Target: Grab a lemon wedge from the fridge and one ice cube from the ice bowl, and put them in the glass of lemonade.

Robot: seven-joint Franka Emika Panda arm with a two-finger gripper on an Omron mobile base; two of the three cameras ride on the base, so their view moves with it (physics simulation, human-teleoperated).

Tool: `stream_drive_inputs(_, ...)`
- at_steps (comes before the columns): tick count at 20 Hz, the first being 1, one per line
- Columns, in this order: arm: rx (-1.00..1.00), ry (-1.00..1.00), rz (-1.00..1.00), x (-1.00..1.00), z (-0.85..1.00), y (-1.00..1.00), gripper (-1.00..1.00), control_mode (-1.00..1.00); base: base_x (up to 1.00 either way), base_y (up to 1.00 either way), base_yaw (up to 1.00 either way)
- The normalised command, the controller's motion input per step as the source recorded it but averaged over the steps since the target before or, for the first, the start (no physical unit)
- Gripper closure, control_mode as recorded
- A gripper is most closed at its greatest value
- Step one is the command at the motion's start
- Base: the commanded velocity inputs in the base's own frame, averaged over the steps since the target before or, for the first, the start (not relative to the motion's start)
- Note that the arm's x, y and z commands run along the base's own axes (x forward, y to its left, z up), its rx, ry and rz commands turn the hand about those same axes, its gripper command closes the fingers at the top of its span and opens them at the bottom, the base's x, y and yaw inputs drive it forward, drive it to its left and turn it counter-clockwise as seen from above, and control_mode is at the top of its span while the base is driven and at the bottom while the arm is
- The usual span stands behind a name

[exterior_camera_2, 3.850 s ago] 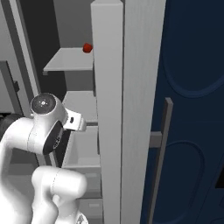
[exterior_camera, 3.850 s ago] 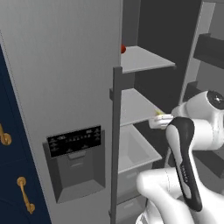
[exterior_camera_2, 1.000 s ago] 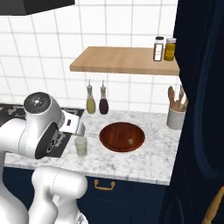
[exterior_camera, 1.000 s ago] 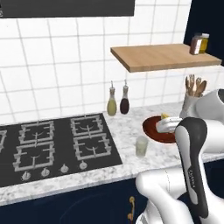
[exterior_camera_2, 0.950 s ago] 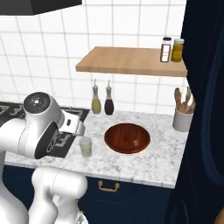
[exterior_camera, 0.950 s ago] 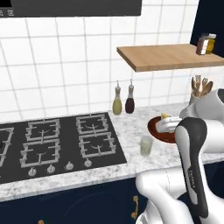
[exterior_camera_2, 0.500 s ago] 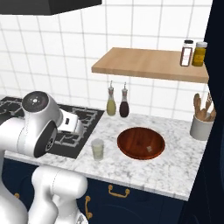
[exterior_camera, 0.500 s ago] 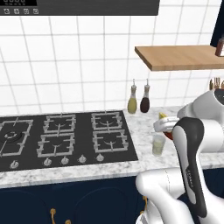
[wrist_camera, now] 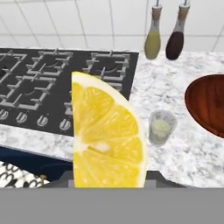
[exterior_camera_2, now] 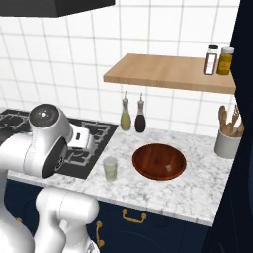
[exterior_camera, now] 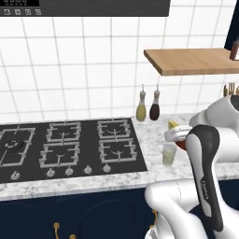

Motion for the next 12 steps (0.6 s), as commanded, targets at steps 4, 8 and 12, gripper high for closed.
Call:
stream_drive_inputs(4,-0.21,0.0,0.38,0.34,0.0,-0.14,1.0,-1.0,0.0,0.0,0.0)
stream_drive_inputs(8,-0.43,0.0,0.4,0.15,0.0,-0.01,1.0,-1.0,0.0,0.0,0.0)
stream_drive_inputs(12,-0.52,-0.02,0.38,0.0,0.0,-0.08,1.0,-1.0,0.0,0.0,0.0)
